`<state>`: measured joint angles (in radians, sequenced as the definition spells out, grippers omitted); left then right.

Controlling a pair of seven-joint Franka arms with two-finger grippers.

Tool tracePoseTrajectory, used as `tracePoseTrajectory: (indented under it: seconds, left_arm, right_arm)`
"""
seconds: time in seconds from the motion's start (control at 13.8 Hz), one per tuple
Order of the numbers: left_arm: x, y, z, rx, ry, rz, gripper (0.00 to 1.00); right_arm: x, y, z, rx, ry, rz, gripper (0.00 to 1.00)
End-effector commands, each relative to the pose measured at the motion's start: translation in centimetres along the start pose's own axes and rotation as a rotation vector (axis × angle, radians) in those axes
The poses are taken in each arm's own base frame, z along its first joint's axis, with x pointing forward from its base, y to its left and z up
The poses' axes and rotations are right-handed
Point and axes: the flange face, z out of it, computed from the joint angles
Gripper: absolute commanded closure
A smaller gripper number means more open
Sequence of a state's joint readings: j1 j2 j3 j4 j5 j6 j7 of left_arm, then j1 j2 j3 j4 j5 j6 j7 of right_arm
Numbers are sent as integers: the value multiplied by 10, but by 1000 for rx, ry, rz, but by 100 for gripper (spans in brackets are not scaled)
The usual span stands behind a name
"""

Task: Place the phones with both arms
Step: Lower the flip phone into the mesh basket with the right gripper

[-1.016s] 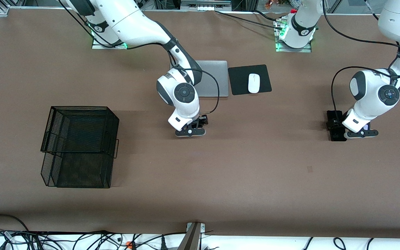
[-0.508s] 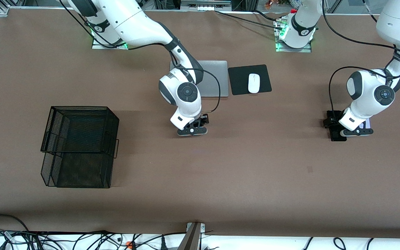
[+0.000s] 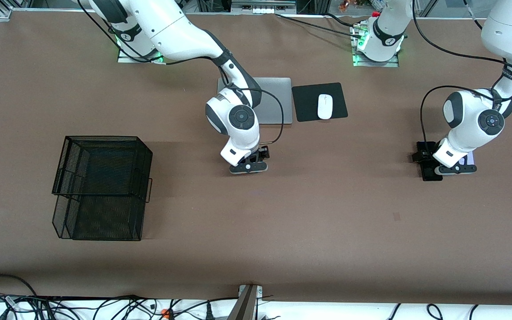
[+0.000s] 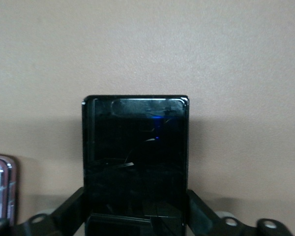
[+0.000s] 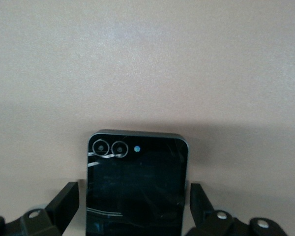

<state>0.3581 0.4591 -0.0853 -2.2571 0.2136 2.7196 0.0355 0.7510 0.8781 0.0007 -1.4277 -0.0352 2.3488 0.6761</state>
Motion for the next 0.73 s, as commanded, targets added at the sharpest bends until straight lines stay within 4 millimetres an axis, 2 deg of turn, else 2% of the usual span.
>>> tracePoseTrajectory:
  seconds: [0.0, 0.07, 0.15, 0.22, 0.29, 0.36, 0.44, 0.51, 0.65]
  left_arm:
    - [-3, 0, 19, -23, -14, 7, 88]
    - [-2, 0, 18, -22, -14, 6, 97]
    - [-2, 0, 16, -22, -14, 4, 100]
    - [1, -1, 14, -20, -13, 2, 100]
    - [2, -2, 11, -18, -25, 1, 100]
    - [8, -4, 3, -14, -40, 1, 100]
    - [14, -5, -5, -11, -74, 5, 100]
    - [24, 3, -18, -14, -97, 20, 100]
    - [39, 0, -35, -21, -138, 3, 100]
  right_arm:
    - [0, -5, 4, -21, 27, -8, 0]
    - [0, -5, 5, -25, 32, -15, 2]
    - [1, -6, 3, -28, 41, -23, 17]
    - [1, -6, 2, -33, 45, -32, 53]
    - [3, -4, 1, -35, 48, -32, 79]
    - [4, -3, -1, -34, 53, -31, 100]
    - [7, 0, -4, -40, 53, -31, 100]
    - [13, 3, -22, -36, 65, -22, 100]
    - [37, 32, -93, -78, 77, 24, 100]
